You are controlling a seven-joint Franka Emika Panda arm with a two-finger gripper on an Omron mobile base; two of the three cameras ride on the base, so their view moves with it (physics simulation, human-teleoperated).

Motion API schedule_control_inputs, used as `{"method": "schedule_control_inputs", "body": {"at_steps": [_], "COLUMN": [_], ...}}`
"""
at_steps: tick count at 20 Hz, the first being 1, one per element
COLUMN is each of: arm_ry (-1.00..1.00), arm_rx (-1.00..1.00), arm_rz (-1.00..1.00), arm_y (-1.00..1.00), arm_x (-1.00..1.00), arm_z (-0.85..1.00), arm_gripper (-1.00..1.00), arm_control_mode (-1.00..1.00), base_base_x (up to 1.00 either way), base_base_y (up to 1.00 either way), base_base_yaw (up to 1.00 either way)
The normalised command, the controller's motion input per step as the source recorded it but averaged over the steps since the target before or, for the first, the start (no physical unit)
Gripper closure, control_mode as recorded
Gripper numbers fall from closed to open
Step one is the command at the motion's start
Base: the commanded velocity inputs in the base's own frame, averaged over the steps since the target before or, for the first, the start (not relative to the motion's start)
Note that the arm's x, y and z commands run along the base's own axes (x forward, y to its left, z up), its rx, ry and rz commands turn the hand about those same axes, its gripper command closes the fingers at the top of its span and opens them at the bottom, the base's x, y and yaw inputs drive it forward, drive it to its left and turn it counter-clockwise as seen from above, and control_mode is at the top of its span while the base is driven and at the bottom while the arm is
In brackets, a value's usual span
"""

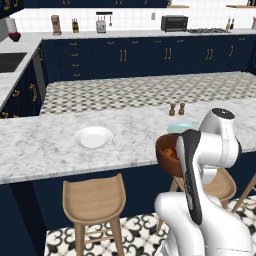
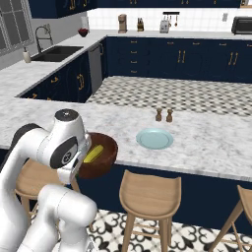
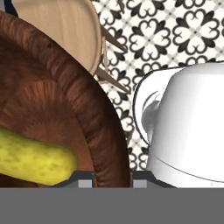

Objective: Pick the chicken drumstick and cucumber from their plates and place them in the bowl. Then put the bowl in the fridge.

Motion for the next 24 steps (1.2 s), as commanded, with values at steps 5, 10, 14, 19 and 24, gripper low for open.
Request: {"method": "schedule_control_inputs", "body": {"at_steps": [5,10,14,19,24], "arm_ry": [0.00,0.02,0.00,0.00,0.00], "arm_rx": [0.00,0.00,0.00,0.00,0.00], "arm_rz": [0.03,0.09,0.00,0.00,0.00], "arm_y": [0.37,0.27,0.00,0.00,0.00], "arm_x": [-0.45,-0.10,0.00,0.00,-0.03], "arm_z": [0.00,0.00,0.00,0.00,0.00], "arm_gripper": [1.00,1.00,1.00,1.00,1.00], "arm_control_mode": [-1.00,-1.00,-1.00,-1.00,1.00], "base_base_x": [0.00,0.00,0.00,0.00,-0.32], "base_base_y": [0.00,0.00,0.00,0.00,0.00], "base_base_yaw": [0.00,0.00,0.00,0.00,0.00]}}
